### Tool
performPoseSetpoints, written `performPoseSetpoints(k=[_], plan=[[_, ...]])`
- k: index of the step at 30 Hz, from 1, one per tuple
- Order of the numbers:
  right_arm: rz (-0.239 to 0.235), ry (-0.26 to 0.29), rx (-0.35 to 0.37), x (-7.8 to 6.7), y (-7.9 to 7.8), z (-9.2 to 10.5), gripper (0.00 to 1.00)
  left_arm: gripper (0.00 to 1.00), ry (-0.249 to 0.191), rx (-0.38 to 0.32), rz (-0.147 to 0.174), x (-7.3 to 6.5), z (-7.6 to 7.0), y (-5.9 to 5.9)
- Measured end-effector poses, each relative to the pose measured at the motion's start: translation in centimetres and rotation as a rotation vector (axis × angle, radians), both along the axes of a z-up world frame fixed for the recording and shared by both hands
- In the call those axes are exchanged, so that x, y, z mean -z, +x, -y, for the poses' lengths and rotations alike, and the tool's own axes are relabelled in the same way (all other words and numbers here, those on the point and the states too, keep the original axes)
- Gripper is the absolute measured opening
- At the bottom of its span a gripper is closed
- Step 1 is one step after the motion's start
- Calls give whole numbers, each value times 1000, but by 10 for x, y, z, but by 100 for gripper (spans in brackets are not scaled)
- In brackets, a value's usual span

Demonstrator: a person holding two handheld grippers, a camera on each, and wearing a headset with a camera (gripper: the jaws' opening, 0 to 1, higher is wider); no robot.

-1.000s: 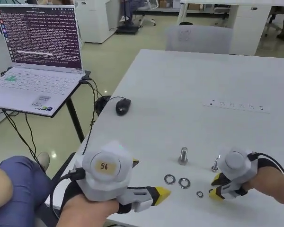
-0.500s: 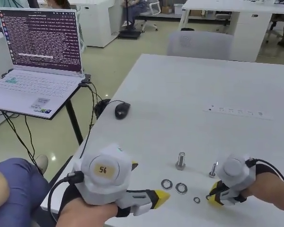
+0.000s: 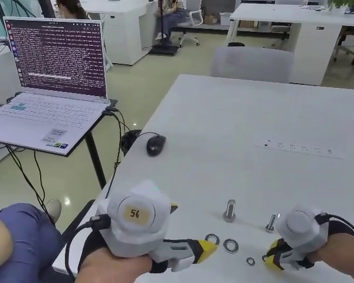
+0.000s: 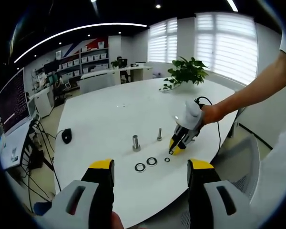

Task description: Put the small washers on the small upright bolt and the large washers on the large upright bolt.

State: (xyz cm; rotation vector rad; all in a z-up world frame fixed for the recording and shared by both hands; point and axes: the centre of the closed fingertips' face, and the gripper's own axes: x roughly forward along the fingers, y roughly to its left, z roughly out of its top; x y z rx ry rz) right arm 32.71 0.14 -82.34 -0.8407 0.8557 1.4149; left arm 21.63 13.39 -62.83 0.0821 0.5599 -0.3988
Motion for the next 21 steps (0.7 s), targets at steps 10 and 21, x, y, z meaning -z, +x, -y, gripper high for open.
performPoseSetpoints(k=[10,21], plan=[[21,-70,-228,1,-5,1,17,62,1,5,-12,5,2,-1],[50,-74,-329,2,-6,-2,16,62,6,-2,-11,5,0,2]])
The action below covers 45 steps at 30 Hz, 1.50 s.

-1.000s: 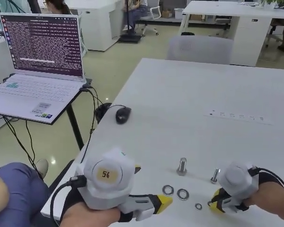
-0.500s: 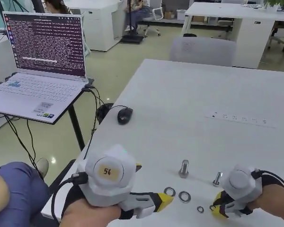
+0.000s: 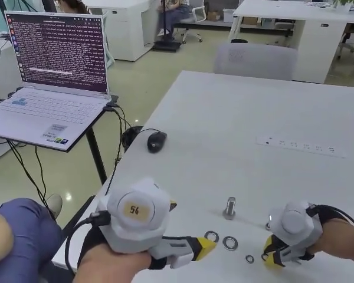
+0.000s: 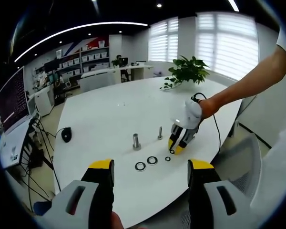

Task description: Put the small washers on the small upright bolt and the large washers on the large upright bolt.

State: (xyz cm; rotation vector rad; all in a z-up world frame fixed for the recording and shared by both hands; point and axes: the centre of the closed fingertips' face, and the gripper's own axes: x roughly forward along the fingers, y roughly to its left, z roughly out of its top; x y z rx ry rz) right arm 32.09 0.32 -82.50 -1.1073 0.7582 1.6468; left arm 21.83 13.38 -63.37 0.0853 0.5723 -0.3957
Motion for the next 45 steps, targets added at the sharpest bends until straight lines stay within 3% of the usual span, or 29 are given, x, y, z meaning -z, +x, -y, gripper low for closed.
performPoseSetpoints(k=[19,23,29,36,45], plan=[[2,-9,-70,-1,-3,2,15,62,12,7,-5,3,-4,12],[2,-4,-54,0,-2,3,14,62,10,8,-2,2,-3,15],[-18,23,43,-1,0,4,13,62,10,11,-1,1,-2,15],[-58,96,185,-5,4,4,13,62,6,9,-3,2,-3,14],[-75,119,245,-6,2,3,13,62,3,10,-7,5,-1,12]])
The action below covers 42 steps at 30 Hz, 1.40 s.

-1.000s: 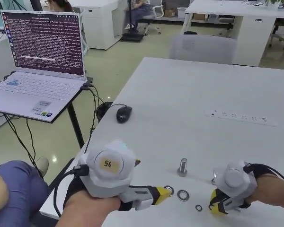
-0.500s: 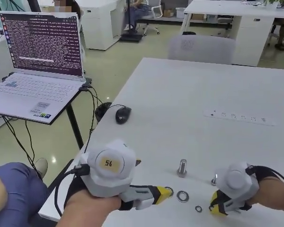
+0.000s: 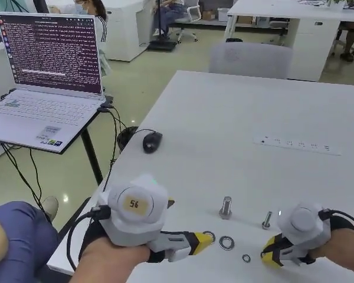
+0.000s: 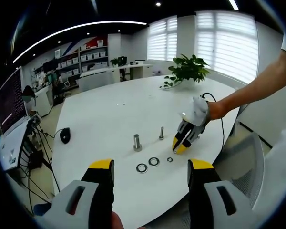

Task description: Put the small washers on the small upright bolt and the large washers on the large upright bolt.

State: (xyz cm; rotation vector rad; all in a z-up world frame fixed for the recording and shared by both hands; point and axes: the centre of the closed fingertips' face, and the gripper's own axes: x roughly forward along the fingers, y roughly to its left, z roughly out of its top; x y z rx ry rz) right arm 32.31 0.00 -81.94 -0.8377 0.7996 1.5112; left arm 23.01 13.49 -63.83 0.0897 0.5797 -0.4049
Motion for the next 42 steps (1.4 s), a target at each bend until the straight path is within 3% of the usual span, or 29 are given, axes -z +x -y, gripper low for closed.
performPoseSetpoints(k=[6,14,21,26,42], plan=[[11,11,13,-3,3,-4,13,62,-1,-2,-1,1,0,-1],[49,58,74,-23,15,-3,13,62,-5,-6,-3,1,0,-2],[150,107,183,-55,52,7,13,62,-9,-4,-1,2,3,-1],[171,127,246,-70,74,6,13,62,-11,2,-2,3,5,1],[179,72,206,-64,87,-12,13,62,-15,-15,-1,2,-1,1]])
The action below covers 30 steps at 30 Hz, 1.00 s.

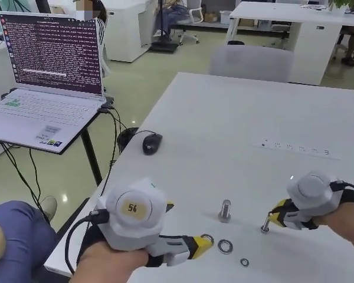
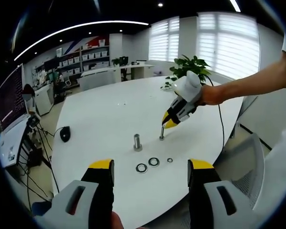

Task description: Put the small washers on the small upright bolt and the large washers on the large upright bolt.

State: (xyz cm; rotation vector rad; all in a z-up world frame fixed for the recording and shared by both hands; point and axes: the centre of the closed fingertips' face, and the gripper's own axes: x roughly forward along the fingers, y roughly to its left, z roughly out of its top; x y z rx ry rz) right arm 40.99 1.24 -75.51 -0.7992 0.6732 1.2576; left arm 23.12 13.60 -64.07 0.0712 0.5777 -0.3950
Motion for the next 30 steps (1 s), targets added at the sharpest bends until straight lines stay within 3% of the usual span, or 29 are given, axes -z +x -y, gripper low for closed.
performPoseSetpoints(k=[30], plan=[[-12,-92,-63,17,-1,-1,13,62,-3,-14,-3,1,-2,-3]])
